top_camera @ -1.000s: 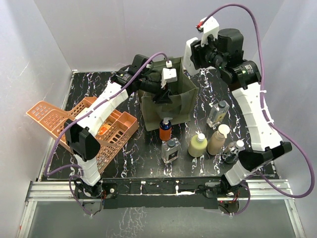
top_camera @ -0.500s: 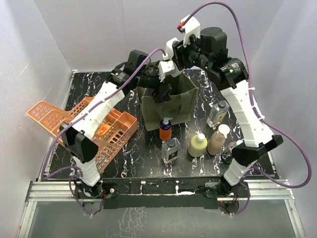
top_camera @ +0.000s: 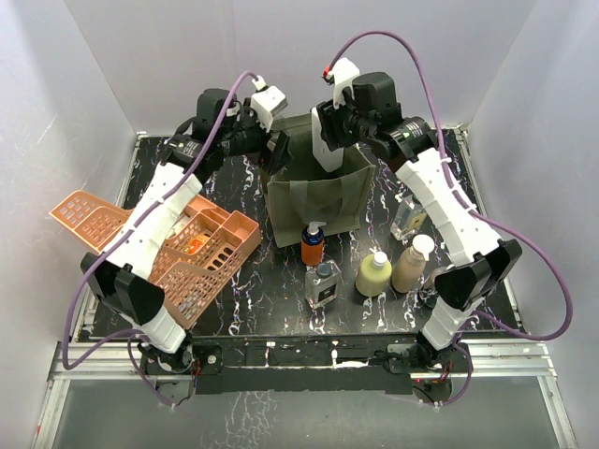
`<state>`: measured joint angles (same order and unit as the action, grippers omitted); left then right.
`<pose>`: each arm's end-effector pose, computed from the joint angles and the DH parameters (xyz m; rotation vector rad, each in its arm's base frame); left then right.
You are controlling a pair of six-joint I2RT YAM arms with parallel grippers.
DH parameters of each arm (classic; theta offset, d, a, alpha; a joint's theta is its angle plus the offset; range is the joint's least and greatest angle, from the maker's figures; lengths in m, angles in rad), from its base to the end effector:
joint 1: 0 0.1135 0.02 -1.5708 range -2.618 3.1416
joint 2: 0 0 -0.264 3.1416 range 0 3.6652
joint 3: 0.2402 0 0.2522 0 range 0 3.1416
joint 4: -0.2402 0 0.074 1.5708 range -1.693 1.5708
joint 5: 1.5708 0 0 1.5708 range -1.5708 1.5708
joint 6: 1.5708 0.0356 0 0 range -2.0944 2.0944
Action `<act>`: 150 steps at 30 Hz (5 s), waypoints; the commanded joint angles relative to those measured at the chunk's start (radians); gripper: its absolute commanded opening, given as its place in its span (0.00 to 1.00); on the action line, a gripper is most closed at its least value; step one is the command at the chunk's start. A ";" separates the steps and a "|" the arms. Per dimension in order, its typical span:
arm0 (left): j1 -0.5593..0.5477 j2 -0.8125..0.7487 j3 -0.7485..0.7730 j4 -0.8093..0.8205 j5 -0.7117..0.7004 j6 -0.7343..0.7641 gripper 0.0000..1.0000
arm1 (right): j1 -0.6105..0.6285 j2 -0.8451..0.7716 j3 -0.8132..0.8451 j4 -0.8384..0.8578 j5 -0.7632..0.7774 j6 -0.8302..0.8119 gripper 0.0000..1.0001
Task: Place the personal care products into the canvas bag
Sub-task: Place the care product in the canvas bag.
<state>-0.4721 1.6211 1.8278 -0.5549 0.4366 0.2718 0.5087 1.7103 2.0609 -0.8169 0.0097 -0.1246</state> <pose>0.3143 -0.1774 0.4499 0.9660 1.6632 -0.5527 0.3181 0.1770 0.4661 -0.6309 1.9451 0.2308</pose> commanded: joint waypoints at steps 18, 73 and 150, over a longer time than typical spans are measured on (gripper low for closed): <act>-0.020 -0.021 -0.184 0.157 -0.270 -0.245 0.00 | -0.001 -0.099 -0.215 0.388 0.287 -0.065 0.08; -0.020 -0.059 -0.228 0.130 -0.167 -0.208 0.00 | -0.072 0.007 -0.551 0.725 0.184 -0.050 0.08; -0.020 -0.005 -0.195 0.135 -0.091 -0.231 0.00 | -0.119 0.186 -0.333 0.515 0.178 -0.078 0.76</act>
<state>-0.4931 1.6157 1.6180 -0.3923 0.3332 0.0486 0.3977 1.9553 1.6638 -0.3412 0.1581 -0.2031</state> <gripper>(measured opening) 0.012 0.752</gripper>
